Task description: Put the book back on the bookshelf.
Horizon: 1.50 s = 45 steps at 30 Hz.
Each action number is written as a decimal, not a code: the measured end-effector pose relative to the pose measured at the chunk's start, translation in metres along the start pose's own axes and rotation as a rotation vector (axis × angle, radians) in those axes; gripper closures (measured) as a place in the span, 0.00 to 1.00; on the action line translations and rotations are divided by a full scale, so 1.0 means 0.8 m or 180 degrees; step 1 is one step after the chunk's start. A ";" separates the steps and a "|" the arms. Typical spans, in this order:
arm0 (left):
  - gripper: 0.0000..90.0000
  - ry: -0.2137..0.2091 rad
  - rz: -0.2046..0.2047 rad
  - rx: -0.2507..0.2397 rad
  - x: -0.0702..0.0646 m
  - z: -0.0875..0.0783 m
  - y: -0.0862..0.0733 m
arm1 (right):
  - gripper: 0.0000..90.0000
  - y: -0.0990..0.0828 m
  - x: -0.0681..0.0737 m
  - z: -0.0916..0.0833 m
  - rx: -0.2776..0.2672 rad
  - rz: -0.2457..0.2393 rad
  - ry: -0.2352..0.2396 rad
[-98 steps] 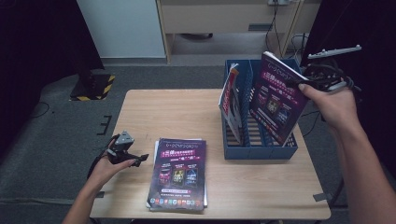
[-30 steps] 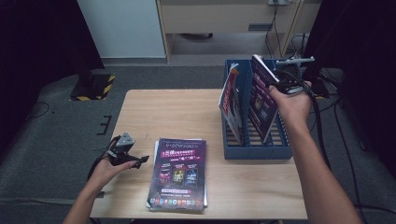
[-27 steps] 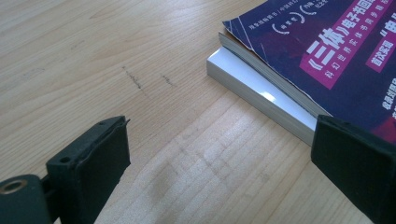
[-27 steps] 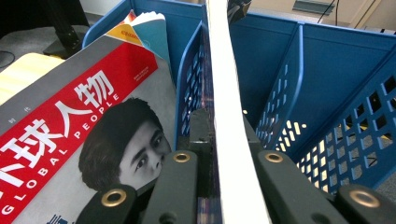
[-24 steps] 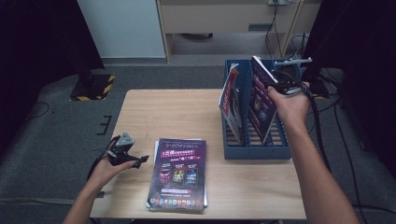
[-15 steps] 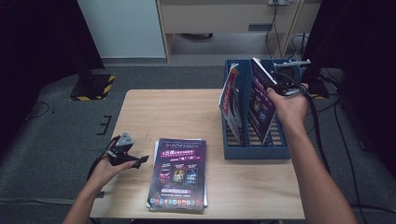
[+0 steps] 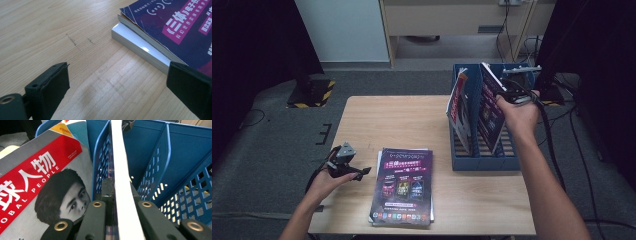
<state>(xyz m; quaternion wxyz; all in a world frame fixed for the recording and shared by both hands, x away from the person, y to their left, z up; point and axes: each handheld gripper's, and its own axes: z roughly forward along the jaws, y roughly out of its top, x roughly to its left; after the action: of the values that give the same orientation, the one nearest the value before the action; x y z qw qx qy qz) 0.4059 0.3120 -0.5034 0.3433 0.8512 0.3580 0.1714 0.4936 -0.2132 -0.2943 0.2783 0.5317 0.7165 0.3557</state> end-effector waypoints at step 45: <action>0.05 0.0010 0.0015 -0.0017 0.001 -0.003 0.002 | 0.90 -0.022 0.003 0.012 0.0234 -0.0001 0.0122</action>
<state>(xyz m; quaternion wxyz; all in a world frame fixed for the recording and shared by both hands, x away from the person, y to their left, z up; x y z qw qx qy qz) 0.4058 0.3131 -0.5004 0.3446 0.8509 0.3561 0.1746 0.4903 -0.2117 -0.3143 0.2448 0.5345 0.7343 0.3393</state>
